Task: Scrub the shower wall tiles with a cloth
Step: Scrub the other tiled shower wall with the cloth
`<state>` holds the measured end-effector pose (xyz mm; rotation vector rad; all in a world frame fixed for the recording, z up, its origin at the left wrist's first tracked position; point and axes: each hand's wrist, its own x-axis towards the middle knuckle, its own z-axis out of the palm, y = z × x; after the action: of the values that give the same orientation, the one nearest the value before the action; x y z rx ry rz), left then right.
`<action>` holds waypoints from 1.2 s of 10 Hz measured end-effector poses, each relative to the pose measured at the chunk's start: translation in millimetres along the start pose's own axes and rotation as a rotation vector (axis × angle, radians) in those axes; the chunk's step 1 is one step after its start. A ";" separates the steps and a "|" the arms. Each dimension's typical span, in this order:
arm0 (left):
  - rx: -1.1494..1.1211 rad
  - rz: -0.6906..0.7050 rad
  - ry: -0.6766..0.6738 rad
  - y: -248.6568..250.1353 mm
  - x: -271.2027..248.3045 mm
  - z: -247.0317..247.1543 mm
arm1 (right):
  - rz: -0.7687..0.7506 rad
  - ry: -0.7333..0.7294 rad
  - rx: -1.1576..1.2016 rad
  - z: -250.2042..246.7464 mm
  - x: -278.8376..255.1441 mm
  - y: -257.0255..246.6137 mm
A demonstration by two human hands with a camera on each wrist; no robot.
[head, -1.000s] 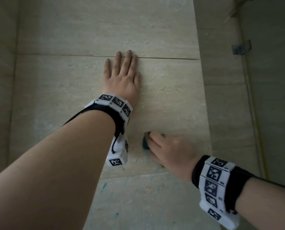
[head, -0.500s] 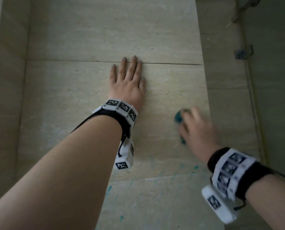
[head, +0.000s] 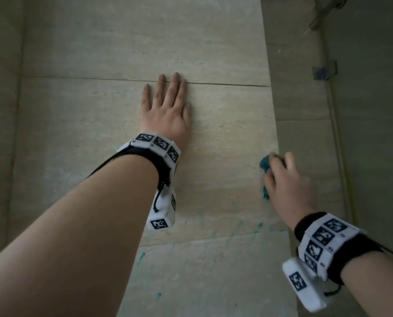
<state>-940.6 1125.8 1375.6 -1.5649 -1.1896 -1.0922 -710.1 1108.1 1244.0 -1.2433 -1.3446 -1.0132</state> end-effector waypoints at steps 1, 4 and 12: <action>-0.002 0.001 -0.010 0.7 0.5 -1.0 | -0.311 -0.062 -0.028 5.2 -31.1 -5.0; 0.019 -0.005 -0.088 2.5 -1.2 -8.0 | 0.172 -0.168 -0.057 -7.9 -7.0 14.6; -0.861 -0.181 -0.750 -39.9 -81.1 -108.0 | 0.510 -0.547 1.419 -71.9 1.5 -135.9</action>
<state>-1007.5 1011.1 1328.8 -2.7406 -1.4389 -1.2619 -835.8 1021.5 1262.7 -0.6151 -1.5047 0.6915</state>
